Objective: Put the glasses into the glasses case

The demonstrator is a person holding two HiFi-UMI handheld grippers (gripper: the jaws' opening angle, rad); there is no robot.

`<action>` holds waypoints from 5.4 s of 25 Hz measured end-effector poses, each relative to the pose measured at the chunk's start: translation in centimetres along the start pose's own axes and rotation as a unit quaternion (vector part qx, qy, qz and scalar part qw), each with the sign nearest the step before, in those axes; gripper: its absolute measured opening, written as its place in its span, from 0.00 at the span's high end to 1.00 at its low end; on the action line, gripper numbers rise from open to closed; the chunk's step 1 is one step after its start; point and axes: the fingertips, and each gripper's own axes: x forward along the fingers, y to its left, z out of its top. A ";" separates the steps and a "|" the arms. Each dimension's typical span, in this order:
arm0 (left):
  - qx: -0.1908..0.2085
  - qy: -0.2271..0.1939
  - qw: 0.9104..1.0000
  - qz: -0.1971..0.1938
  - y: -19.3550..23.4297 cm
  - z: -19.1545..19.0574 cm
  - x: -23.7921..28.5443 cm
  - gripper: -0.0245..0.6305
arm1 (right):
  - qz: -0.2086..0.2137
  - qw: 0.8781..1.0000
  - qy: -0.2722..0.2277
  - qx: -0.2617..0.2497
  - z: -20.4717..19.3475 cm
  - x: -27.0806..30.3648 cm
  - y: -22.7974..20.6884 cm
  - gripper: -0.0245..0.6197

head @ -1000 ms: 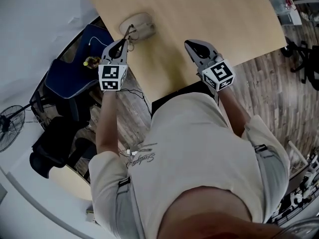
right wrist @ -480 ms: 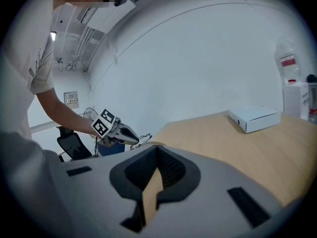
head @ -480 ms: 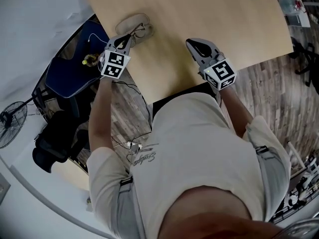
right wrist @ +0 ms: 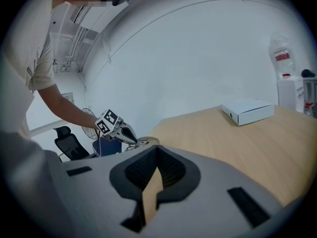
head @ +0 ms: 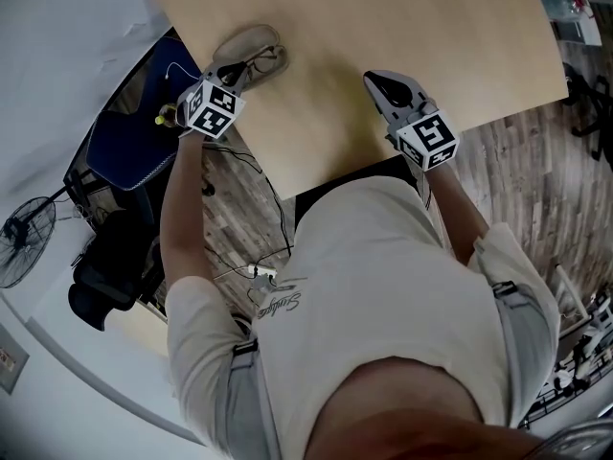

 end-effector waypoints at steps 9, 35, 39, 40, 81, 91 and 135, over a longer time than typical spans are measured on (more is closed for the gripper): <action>0.047 0.042 0.997 -0.038 -0.3 -0.8 2.0 0.93 | -0.013 1.000 0.004 0.010 -0.5 -0.2 -1.3 0.97; 0.084 0.112 0.988 -0.061 -1.0 -1.2 4.1 0.93 | -0.007 0.999 0.020 0.031 -2.7 -0.6 -1.7 0.97; 0.085 0.116 0.988 -0.060 -0.9 -1.2 4.3 0.93 | -0.007 0.999 0.019 0.039 -2.9 -0.7 -1.7 0.97; 0.085 0.116 0.988 -0.060 -0.9 -1.2 4.3 0.93 | -0.006 0.999 0.020 0.039 -3.0 -0.7 -1.6 0.97; -0.314 -0.183 0.931 0.013 -10.3 -3.0 -12.3 0.94 | 0.036 0.996 -0.006 -0.078 4.5 2.1 12.4 0.97; -0.357 -0.227 0.904 0.062 -10.9 -3.5 -16.7 0.94 | 0.067 0.989 -0.023 -0.127 8.1 2.1 16.5 0.97; -0.346 -0.404 0.813 0.239 -2.3 0.1 -37.8 0.94 | 0.062 0.967 -0.128 -0.212 22.2 0.2 22.2 0.97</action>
